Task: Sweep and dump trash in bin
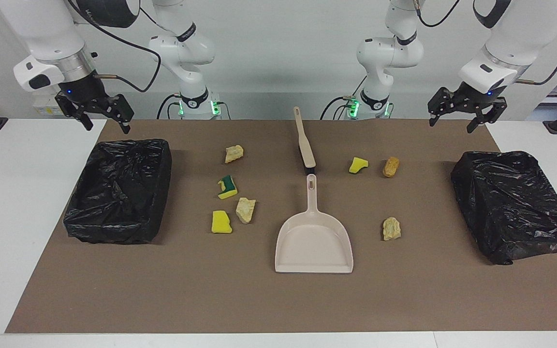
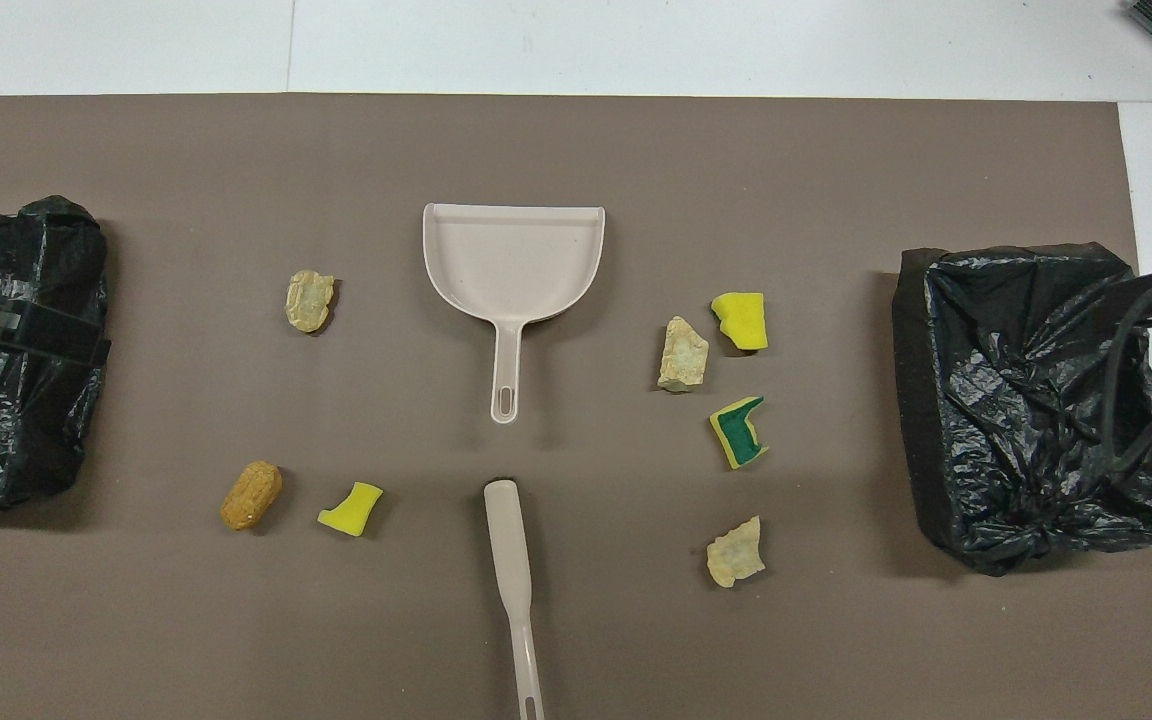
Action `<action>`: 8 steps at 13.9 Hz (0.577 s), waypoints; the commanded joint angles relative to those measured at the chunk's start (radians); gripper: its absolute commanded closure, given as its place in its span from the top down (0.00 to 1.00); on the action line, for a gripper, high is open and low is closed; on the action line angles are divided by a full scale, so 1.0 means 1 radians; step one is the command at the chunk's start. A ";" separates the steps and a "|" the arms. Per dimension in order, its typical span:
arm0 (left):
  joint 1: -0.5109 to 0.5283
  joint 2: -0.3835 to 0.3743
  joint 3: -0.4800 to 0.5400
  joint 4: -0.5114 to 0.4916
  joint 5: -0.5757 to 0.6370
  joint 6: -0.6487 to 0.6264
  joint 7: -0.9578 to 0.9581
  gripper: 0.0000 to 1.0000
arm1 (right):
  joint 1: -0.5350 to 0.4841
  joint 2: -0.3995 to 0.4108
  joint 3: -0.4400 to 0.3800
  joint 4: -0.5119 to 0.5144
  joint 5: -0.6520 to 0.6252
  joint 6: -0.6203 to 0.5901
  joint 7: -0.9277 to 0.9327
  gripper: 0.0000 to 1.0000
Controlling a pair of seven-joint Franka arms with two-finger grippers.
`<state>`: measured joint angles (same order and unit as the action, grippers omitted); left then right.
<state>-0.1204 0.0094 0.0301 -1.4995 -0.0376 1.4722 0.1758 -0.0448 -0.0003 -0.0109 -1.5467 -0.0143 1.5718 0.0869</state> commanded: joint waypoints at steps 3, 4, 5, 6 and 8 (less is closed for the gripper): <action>0.007 -0.019 -0.004 -0.022 -0.010 0.013 -0.016 1.00 | -0.009 0.005 0.025 0.014 0.021 -0.077 0.086 1.00; 0.005 -0.019 -0.006 -0.022 -0.008 0.010 -0.016 1.00 | -0.007 0.005 0.025 0.013 0.024 -0.075 0.086 1.00; 0.005 -0.019 -0.006 -0.021 -0.007 0.010 -0.016 1.00 | -0.007 0.003 0.025 0.014 0.022 -0.079 0.086 1.00; 0.008 -0.019 -0.006 -0.021 -0.007 0.010 -0.016 1.00 | -0.006 0.000 0.026 0.013 0.027 -0.078 0.086 1.00; 0.008 -0.019 -0.006 -0.021 -0.005 0.016 -0.016 1.00 | -0.004 -0.007 0.026 0.001 0.036 -0.081 0.086 1.00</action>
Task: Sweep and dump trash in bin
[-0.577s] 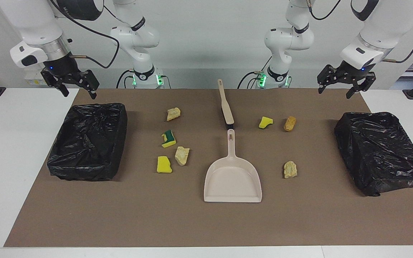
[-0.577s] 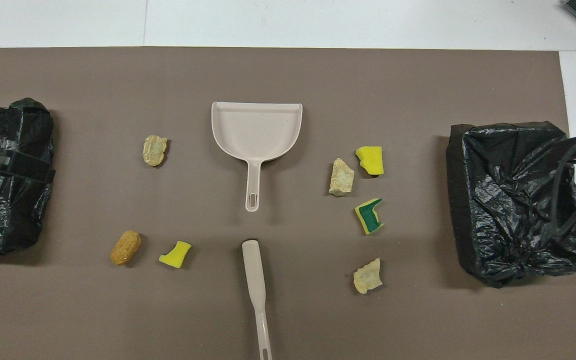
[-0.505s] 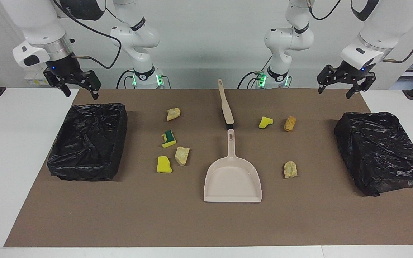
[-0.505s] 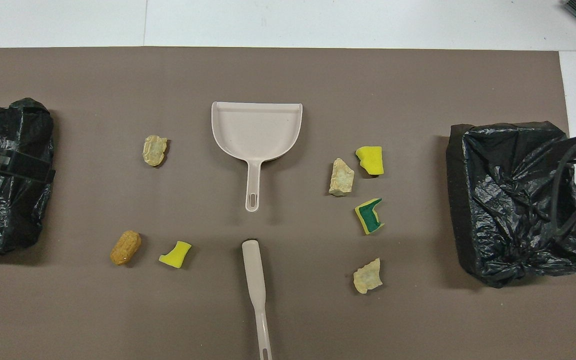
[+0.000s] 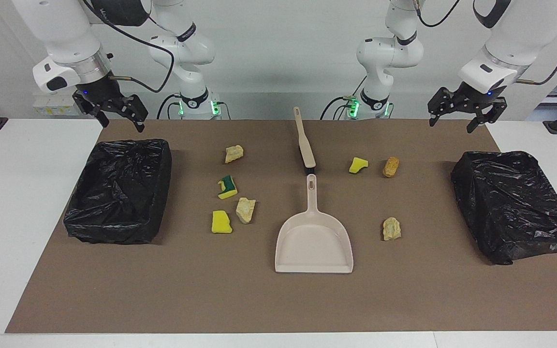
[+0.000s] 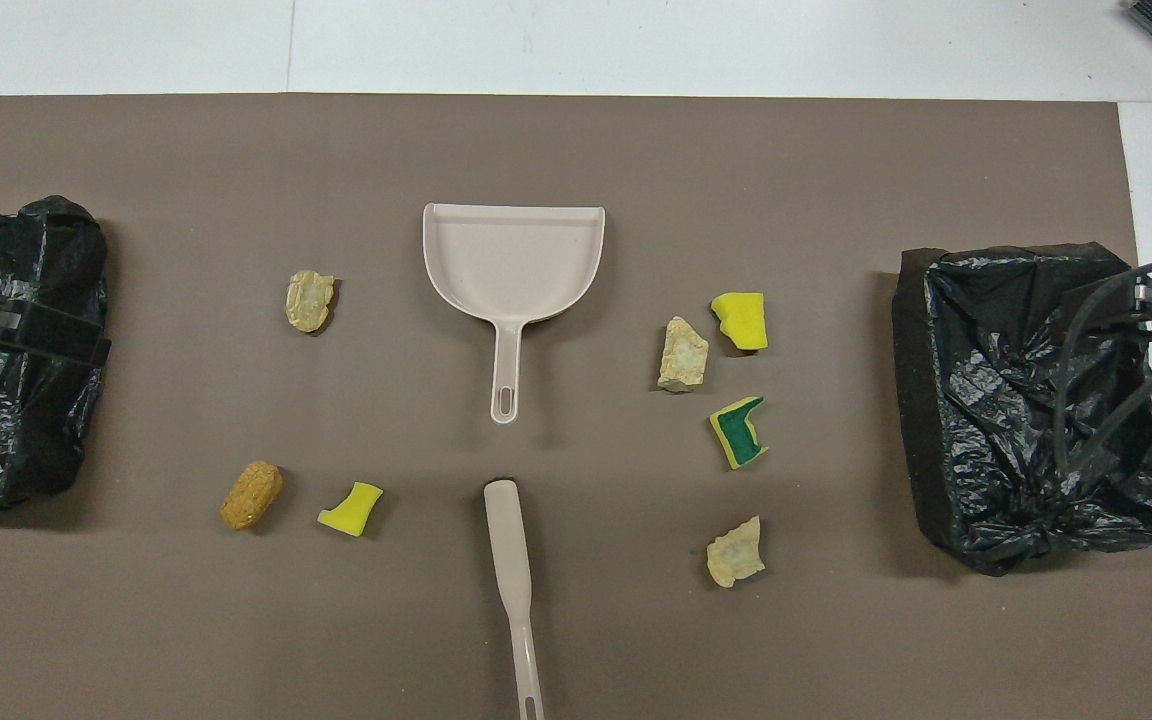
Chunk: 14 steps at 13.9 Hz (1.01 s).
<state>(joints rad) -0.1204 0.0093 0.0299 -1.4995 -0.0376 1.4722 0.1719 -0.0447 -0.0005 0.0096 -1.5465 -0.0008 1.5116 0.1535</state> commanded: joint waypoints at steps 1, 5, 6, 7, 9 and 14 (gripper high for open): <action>0.007 -0.017 -0.005 -0.021 -0.005 0.029 -0.012 1.00 | -0.003 -0.019 0.007 -0.021 0.024 -0.013 0.018 1.00; 0.007 -0.020 -0.007 -0.024 -0.005 0.036 -0.015 1.00 | 0.002 -0.023 0.064 -0.046 0.010 -0.008 0.011 1.00; 0.002 -0.020 -0.007 -0.025 -0.005 0.037 -0.015 1.00 | 0.021 -0.021 0.073 -0.046 0.002 -0.010 0.011 1.00; -0.002 -0.020 -0.007 -0.030 -0.005 0.040 -0.015 1.00 | 0.034 -0.009 0.073 -0.041 0.002 -0.011 0.011 1.00; -0.005 -0.028 -0.018 -0.067 -0.008 0.056 -0.018 1.00 | 0.064 0.008 0.076 -0.021 -0.014 -0.025 0.011 1.00; -0.172 -0.109 -0.022 -0.263 -0.010 0.173 -0.158 1.00 | 0.129 0.132 0.084 0.051 -0.011 0.012 0.090 1.00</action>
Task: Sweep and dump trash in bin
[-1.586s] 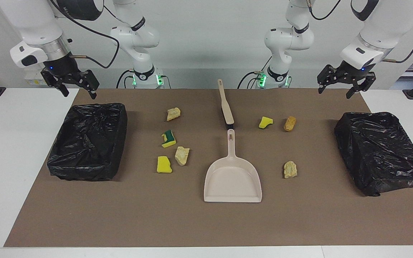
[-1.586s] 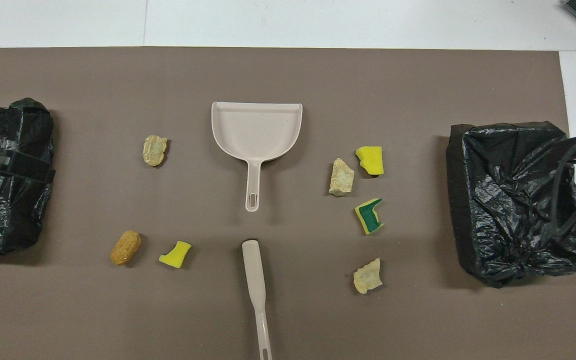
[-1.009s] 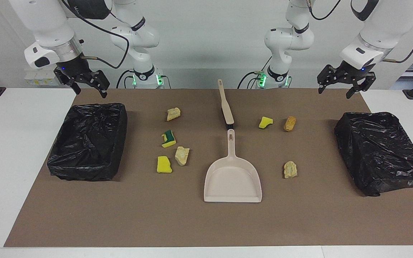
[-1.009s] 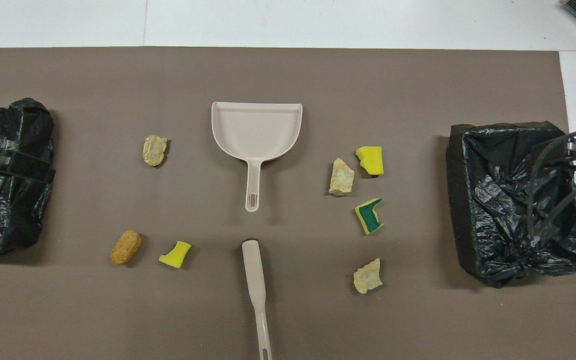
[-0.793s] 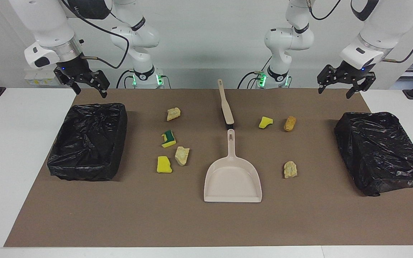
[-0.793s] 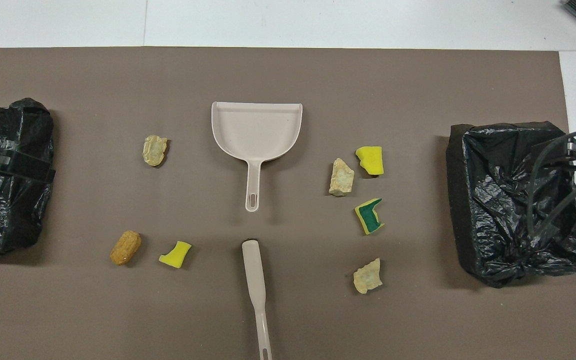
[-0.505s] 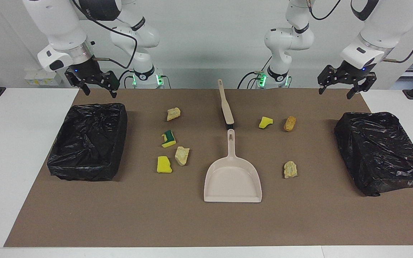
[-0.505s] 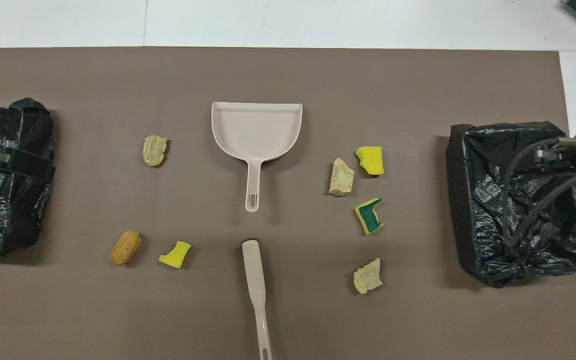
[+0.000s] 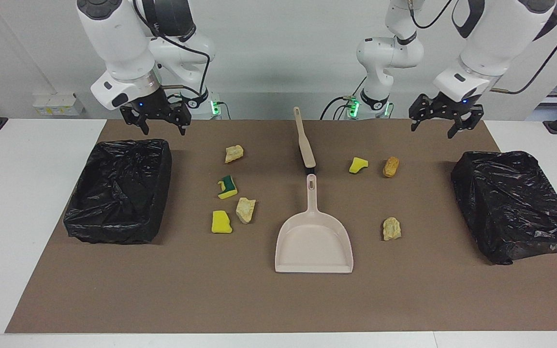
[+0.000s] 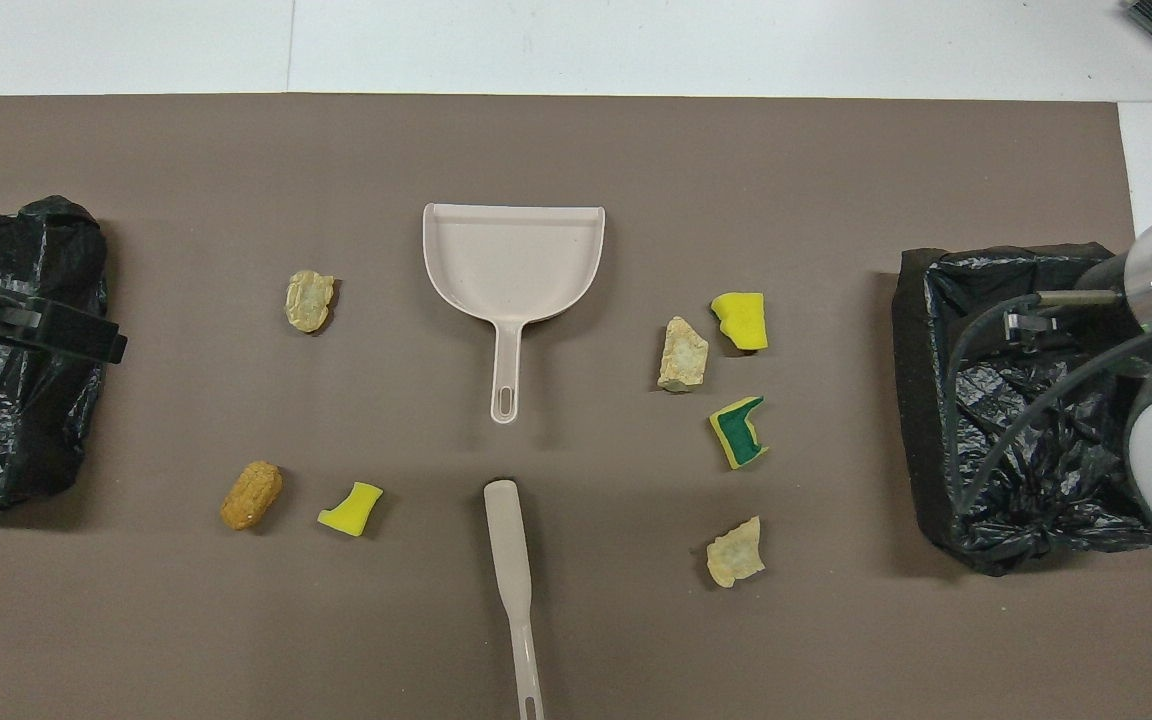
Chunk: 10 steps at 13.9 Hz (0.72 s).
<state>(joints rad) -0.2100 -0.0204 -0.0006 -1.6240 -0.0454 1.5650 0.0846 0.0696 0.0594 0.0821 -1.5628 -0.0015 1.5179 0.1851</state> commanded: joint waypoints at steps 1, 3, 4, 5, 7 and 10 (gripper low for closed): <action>-0.119 -0.095 0.008 -0.190 -0.004 0.120 -0.112 1.00 | 0.036 0.088 0.012 0.069 -0.008 0.045 0.085 1.00; -0.205 -0.113 0.004 -0.290 -0.005 0.202 -0.217 1.00 | 0.074 0.125 0.013 0.073 -0.003 0.079 0.158 1.00; -0.262 -0.121 0.004 -0.327 -0.007 0.231 -0.282 1.00 | 0.091 0.144 0.013 0.076 0.000 0.096 0.169 1.00; -0.308 -0.130 0.004 -0.358 -0.007 0.243 -0.339 1.00 | 0.104 0.161 0.015 0.082 0.000 0.096 0.175 1.00; -0.386 -0.150 0.004 -0.422 -0.008 0.253 -0.420 1.00 | 0.130 0.184 0.015 0.083 0.029 0.097 0.215 1.00; -0.481 -0.216 0.004 -0.586 -0.079 0.358 -0.497 1.00 | 0.128 0.154 0.015 0.002 0.139 0.194 0.304 1.00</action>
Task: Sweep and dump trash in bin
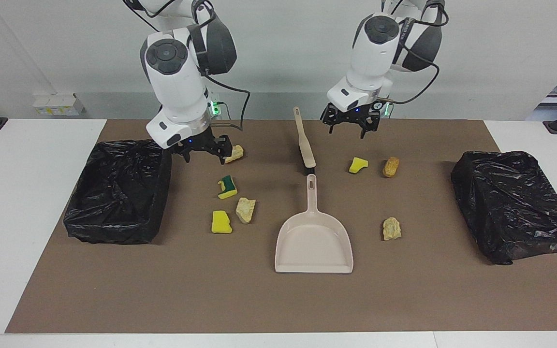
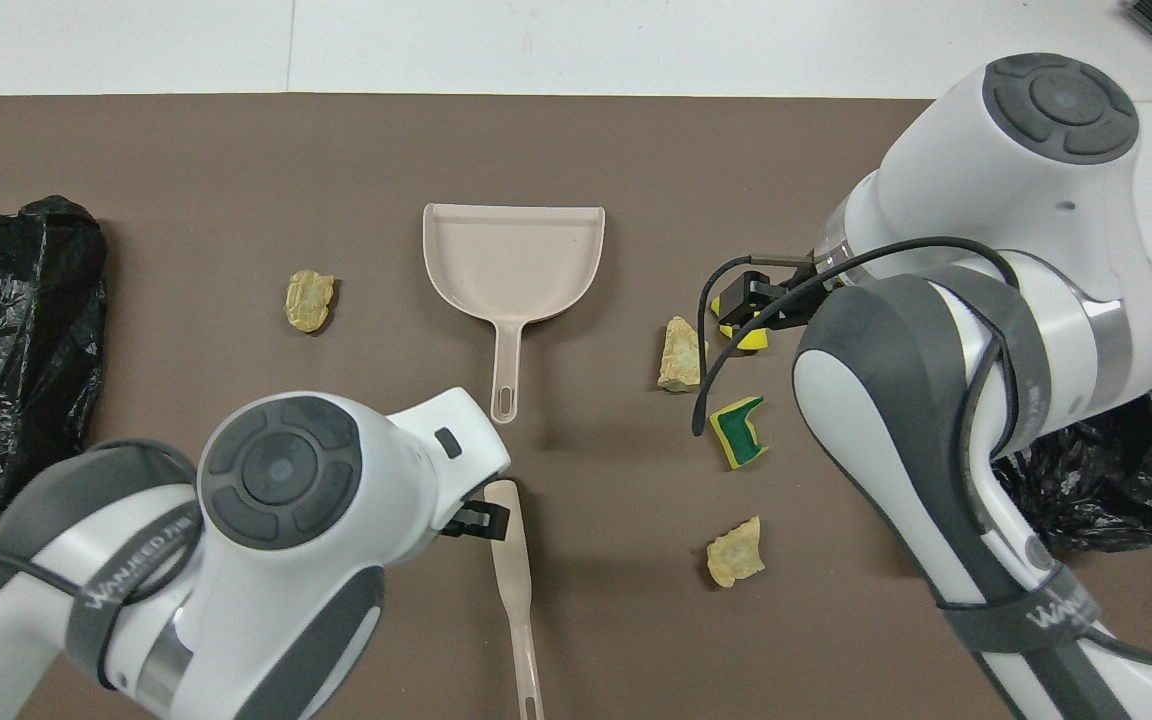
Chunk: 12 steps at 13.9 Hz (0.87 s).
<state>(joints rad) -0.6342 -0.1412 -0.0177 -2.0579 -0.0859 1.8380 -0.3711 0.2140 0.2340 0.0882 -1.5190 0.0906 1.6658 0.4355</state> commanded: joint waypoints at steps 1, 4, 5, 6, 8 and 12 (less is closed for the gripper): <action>-0.096 -0.097 0.021 -0.186 -0.040 0.096 -0.063 1.00 | -0.016 -0.028 0.008 -0.055 0.052 0.057 0.083 1.00; -0.238 -0.089 0.021 -0.296 -0.040 0.189 -0.188 1.00 | 0.004 -0.030 0.010 -0.053 0.051 0.062 0.088 1.00; -0.283 -0.092 0.021 -0.335 -0.040 0.237 -0.259 1.00 | 0.001 -0.033 0.012 -0.058 0.051 0.039 0.074 1.00; -0.329 -0.092 0.021 -0.362 -0.040 0.274 -0.314 1.00 | -0.005 -0.036 0.012 -0.061 0.051 0.004 0.057 1.00; -0.367 -0.092 0.019 -0.396 -0.040 0.320 -0.342 1.00 | -0.002 -0.036 0.010 -0.066 0.051 -0.029 0.025 1.00; -0.429 -0.084 0.019 -0.447 -0.040 0.392 -0.405 1.00 | -0.002 -0.042 0.010 -0.075 0.037 -0.069 -0.017 1.00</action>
<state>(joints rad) -1.0333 -0.1925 -0.0178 -2.4552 -0.1193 2.1798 -0.7429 0.2216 0.2228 0.0926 -1.5611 0.1261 1.6128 0.4574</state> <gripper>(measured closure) 0.000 0.000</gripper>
